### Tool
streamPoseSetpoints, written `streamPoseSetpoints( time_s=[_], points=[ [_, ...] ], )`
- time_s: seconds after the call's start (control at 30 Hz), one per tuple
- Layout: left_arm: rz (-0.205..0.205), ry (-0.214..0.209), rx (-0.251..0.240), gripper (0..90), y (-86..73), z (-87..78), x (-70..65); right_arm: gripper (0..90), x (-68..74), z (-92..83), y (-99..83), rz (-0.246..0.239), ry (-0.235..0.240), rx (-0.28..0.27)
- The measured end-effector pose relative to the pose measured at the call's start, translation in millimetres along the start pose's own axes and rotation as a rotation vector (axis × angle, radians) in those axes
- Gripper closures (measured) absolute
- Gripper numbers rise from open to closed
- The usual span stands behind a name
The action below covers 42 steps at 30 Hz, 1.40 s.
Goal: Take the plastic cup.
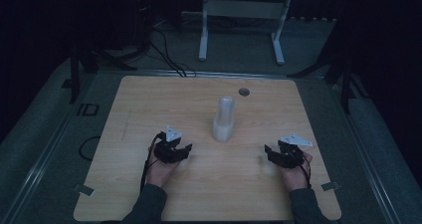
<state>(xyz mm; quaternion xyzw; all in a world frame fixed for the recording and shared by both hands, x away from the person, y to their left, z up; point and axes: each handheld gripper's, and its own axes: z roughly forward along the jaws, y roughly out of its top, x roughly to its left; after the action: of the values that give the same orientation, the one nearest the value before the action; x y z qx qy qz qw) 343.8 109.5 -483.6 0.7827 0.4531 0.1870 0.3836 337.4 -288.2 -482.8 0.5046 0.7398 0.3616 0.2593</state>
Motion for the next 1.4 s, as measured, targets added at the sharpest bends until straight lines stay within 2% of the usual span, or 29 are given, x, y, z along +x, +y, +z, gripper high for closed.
streamPoseSetpoints(
  time_s=[0.07, 0.2, 0.27, 0.33, 0.43, 0.47, 0.5, 0.73, 0.8, 1.0, 1.13, 1.2, 1.4],
  points=[
    [0.023, 0.008, -0.004, 46.2, 2.2, 0.3, -2.4, 39.1, 0.8, -0.5, 0.8, -0.001, 0.003, 0.001],
    [0.038, -0.002, -0.012, 46.1, 7.1, 0.1, -5.3, 38.9, 3.6, -1.0, 3.3, -0.015, 0.008, -0.002],
    [0.033, -0.017, -0.02, 45.6, 8.9, 0.0, -5.8, 38.8, 5.7, -1.1, 5.0, -0.02, 0.012, -0.002],
    [0.032, -0.012, -0.029, 45.0, 10.8, 0.2, -6.4, 38.8, 8.0, -0.6, 7.4, -0.031, 0.017, -0.004],
    [0.012, -0.034, -0.042, 43.7, 14.2, 0.5, -3.8, 38.9, 11.9, -0.8, 11.8, -0.046, 0.028, -0.007],
    [0.006, -0.046, -0.051, 43.1, 15.4, 0.5, -3.2, 38.9, 13.4, -1.0, 13.4, -0.051, 0.031, -0.008],
    [-0.01, -0.078, -0.065, 42.4, 17.1, 0.3, -2.2, 38.9, 14.8, -1.4, 15.2, -0.059, 0.033, -0.011],
    [0.002, -0.09, -0.067, 41.9, 25.3, 1.6, -3.9, 40.0, 20.2, -4.6, 31.2, -0.082, 0.055, -0.033],
    [-0.002, -0.106, -0.072, 42.0, 27.1, 1.4, -4.6, 40.0, 22.4, -4.9, 35.6, -0.089, 0.061, -0.039],
    [0.029, -0.107, -0.089, 41.9, 37.7, 1.9, -8.8, 40.5, 29.5, -4.2, 46.8, -0.121, 0.067, -0.046],
    [0.045, -0.087, -0.088, 41.6, 46.9, 3.5, -12.1, 41.0, 32.4, -4.4, 52.5, -0.123, 0.072, -0.054],
    [0.053, -0.086, -0.086, 41.9, 50.6, 4.3, -13.4, 41.9, 38.6, -5.3, 60.9, -0.136, 0.083, -0.071],
    [0.077, -0.095, -0.103, 43.0, 59.5, 6.4, -18.7, 42.3, 45.2, -4.6, 71.6, -0.156, 0.1, -0.084]
  ],
)
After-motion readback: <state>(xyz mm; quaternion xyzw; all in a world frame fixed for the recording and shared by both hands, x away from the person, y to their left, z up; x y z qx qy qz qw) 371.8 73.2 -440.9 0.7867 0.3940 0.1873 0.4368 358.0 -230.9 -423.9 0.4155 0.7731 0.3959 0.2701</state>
